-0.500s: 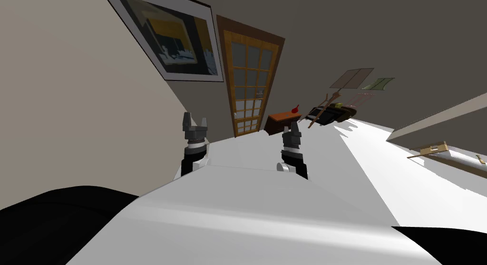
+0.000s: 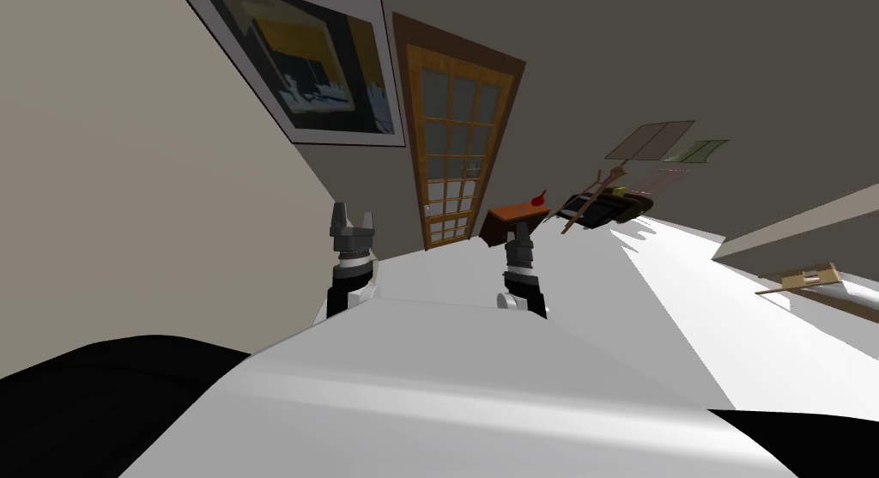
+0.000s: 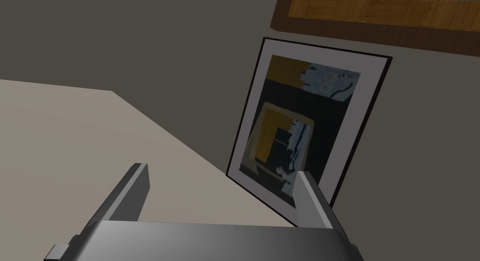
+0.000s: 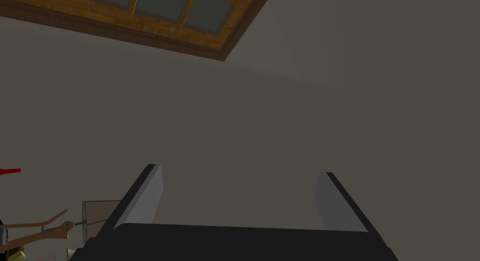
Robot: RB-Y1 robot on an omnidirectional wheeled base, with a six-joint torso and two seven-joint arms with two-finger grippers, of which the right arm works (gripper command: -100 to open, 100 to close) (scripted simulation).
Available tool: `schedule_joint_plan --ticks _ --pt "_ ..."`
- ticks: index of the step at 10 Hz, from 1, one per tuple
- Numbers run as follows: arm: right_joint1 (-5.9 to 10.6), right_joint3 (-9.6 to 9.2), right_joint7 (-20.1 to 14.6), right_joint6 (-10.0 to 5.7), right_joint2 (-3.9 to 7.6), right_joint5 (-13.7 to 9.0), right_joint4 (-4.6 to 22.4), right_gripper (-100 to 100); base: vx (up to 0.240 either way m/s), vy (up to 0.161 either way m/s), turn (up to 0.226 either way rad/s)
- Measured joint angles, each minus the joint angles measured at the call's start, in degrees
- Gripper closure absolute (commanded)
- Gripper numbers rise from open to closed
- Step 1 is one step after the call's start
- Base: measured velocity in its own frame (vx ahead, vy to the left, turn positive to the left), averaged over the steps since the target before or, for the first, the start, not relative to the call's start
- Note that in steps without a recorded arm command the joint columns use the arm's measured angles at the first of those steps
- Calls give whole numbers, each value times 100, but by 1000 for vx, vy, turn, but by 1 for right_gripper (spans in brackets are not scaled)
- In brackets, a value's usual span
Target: Pull the door open
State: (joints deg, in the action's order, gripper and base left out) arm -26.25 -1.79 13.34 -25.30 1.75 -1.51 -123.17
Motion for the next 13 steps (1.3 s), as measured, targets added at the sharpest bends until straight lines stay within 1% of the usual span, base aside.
schedule_joint_plan --ticks 1,3,5,8,10,11,13 --pt "64 20 77 -37 42 18 140 -100 145 53 17" --pt "134 3 242 -112 70 72 364 -100 110 32 23" --pt "252 -3 436 -198 108 135 668 -100 138 88 31" --pt "362 -2 710 -388 190 211 1107 -100 110 56 25" --pt "463 2 883 -446 234 262 1357 -100 85 54 25" --pt "502 11 964 -512 267 282 1515 -100 111 63 31" --pt "587 11 1146 -574 313 336 1753 -100 114 63 26"
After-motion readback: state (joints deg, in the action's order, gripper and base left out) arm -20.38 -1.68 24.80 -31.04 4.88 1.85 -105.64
